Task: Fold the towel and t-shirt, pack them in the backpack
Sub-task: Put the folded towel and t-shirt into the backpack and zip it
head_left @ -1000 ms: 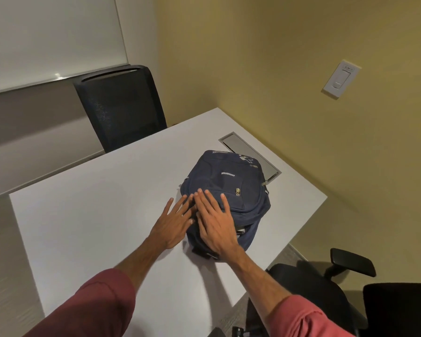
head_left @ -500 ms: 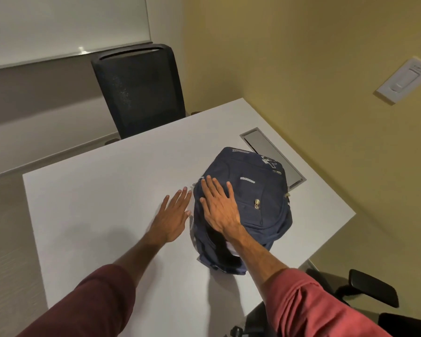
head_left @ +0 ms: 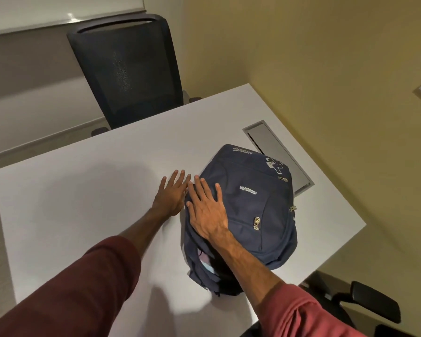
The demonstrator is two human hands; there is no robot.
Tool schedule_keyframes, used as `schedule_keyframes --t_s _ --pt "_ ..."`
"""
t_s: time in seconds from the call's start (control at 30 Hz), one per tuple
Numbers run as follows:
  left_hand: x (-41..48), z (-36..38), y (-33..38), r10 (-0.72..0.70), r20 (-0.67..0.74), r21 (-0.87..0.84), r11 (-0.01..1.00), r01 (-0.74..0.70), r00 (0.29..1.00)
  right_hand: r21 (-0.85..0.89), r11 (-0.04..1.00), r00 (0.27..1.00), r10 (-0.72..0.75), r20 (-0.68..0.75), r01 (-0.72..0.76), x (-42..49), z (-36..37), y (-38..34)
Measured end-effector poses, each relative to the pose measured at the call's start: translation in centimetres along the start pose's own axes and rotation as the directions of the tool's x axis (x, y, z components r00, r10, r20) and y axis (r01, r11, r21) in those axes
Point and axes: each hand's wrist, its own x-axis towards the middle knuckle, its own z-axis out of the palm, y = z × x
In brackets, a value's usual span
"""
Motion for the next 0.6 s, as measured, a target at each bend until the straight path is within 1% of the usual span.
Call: schedule_keyframes --t_s 0.1,0.17,0.27,0.33,0.43,0.6 --pt "1.1 1.0 -0.1 -0.022 0.049 0.029 0.999 0.021 0.999 0.004 1.0 1.0 -0.003 -0.004 0.003 -0.5 0.8 0.1" --pt "1.2 1.9 0.0 -0.052 0.063 -0.006 0.999 0.052 0.997 0.014 1.0 1.0 0.012 0.004 -0.012 -0.8 1.2 0.3" --pt "1.7 2.7 -0.1 -0.102 -0.013 -0.135 0.986 0.099 0.995 0.013 1.0 1.0 0.014 0.028 -0.014 -1.0 1.5 0.5" --pt "2.2 2.8 -0.2 -0.103 -0.078 -0.187 0.979 0.087 0.992 0.022 1.0 0.999 0.012 0.038 -0.013 -1.1 1.4 0.5" --pt "2.7 2.8 0.0 -0.083 -0.141 -0.159 0.985 0.06 0.987 0.038 0.999 0.999 0.027 0.047 -0.029 -1.2 1.2 0.7" --pt "1.6 2.0 0.3 -0.098 -0.213 -0.092 0.992 0.08 0.972 0.011 0.999 0.998 0.034 0.059 -0.035 -1.6 1.1 0.8"
